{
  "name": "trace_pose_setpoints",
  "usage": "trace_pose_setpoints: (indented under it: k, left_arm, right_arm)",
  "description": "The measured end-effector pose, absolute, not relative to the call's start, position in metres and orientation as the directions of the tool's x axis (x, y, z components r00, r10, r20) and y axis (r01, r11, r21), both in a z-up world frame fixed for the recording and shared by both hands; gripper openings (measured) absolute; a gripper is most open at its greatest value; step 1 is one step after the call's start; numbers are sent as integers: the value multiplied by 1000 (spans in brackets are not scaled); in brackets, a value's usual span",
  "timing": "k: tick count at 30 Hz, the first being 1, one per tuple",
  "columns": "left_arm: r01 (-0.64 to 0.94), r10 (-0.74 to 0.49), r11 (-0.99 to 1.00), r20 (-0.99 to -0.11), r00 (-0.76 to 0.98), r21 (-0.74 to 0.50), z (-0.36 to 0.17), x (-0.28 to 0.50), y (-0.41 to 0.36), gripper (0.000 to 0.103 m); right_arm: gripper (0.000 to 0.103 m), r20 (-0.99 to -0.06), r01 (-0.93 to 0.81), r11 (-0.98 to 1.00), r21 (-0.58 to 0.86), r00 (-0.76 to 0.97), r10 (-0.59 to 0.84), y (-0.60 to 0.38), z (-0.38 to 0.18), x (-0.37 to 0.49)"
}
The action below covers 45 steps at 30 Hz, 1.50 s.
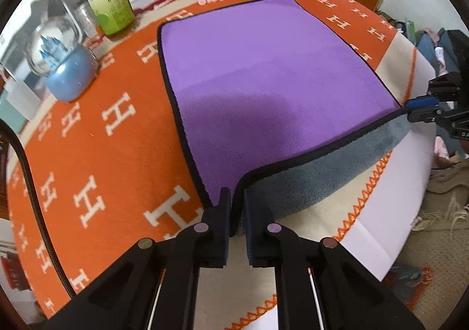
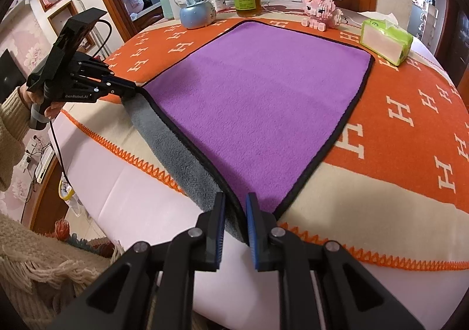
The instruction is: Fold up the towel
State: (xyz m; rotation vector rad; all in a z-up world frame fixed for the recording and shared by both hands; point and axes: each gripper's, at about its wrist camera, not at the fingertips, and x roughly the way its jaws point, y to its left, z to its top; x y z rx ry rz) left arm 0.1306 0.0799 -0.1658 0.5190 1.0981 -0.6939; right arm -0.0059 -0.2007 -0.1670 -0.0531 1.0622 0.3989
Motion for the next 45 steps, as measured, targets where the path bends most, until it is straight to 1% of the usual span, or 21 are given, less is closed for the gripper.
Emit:
trace_pose_setpoints:
  k: [7, 18, 28, 33, 37, 45]
  left_arm:
    - [707, -235, 699, -898, 372, 110, -154, 129, 73, 6]
    - [644, -215, 751, -866, 452, 150, -145, 159, 57, 6]
    - [514, -170, 843, -826, 537, 161, -132, 233, 15, 6]
    - [446, -131, 878, -811, 571, 172, -136, 279, -8, 6]
    - [388, -97, 906, -809, 580, 169, -147, 314, -24, 6]
    - [298, -57, 944, -817, 574, 143, -172, 361, -41, 6]
  right_arm:
    - [7, -849, -329, 934, 140, 446, 284, -202, -161, -3]
    - [6, -815, -261, 958, 116, 527, 242, -217, -142, 25]
    - [6, -781, -128, 989, 72, 609, 136, -239, -121, 96]
    - [6, -770, -58, 996, 74, 631, 94, -255, -116, 142]
    - [6, -769, -3, 997, 83, 635, 66, -267, -119, 179]
    - [6, -800, 82, 996, 31, 600, -25, -279, -147, 230]
